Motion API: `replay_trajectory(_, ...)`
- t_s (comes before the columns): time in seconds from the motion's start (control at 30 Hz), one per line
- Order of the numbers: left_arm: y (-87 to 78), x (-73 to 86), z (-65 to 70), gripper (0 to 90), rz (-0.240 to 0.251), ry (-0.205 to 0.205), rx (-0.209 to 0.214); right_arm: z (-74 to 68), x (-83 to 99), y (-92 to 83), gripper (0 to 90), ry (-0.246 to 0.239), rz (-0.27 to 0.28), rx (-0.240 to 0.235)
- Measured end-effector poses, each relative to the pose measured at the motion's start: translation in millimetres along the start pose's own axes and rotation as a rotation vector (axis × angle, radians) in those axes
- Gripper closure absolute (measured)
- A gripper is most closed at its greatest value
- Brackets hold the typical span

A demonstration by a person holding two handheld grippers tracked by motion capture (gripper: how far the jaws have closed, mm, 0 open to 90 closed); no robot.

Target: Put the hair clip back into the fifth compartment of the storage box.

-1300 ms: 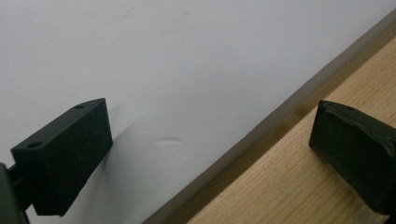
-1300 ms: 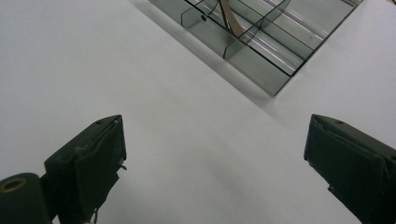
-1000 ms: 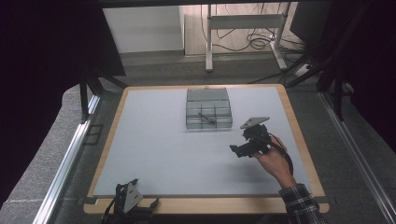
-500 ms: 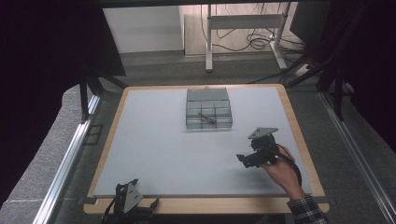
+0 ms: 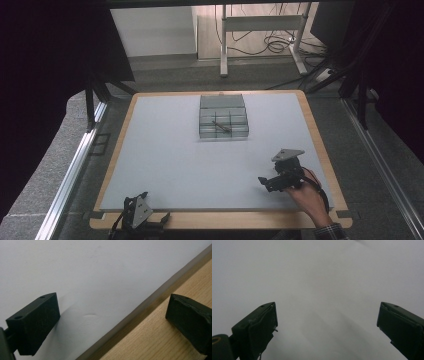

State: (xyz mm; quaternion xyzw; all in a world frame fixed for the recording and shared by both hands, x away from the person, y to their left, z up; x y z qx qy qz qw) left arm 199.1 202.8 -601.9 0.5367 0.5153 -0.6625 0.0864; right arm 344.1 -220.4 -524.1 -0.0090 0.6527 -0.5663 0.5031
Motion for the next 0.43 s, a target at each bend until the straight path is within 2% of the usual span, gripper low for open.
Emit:
replay_trajectory(0.27,0.0,0.1,-0.2,0.0,0.001,0.0,-0.001,-5.4,22.7,9.7,1.5,-0.032,-0.049,0.004)
replay_trajectory(0.33,0.2,0.0,-0.1,0.0,0.001,0.002,-0.001,-4.2,24.5,11.9,1.0,0.004,-0.039,-0.018)
replay_trajectory(0.43,0.4,-0.4,0.2,0.0,0.001,0.003,-0.005,-4.1,25.2,12.3,0.5,0.003,-0.031,-0.02)
Point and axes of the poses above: each handheld gripper's, and its own axes: y roughly forward along the jaws, x roughly out of its underside, z roughly to its right, the point moved 3 cm from there along y, roughly forward along the jaws, and after that the axes turned 6 degrees about x, right-handed, at the moved point
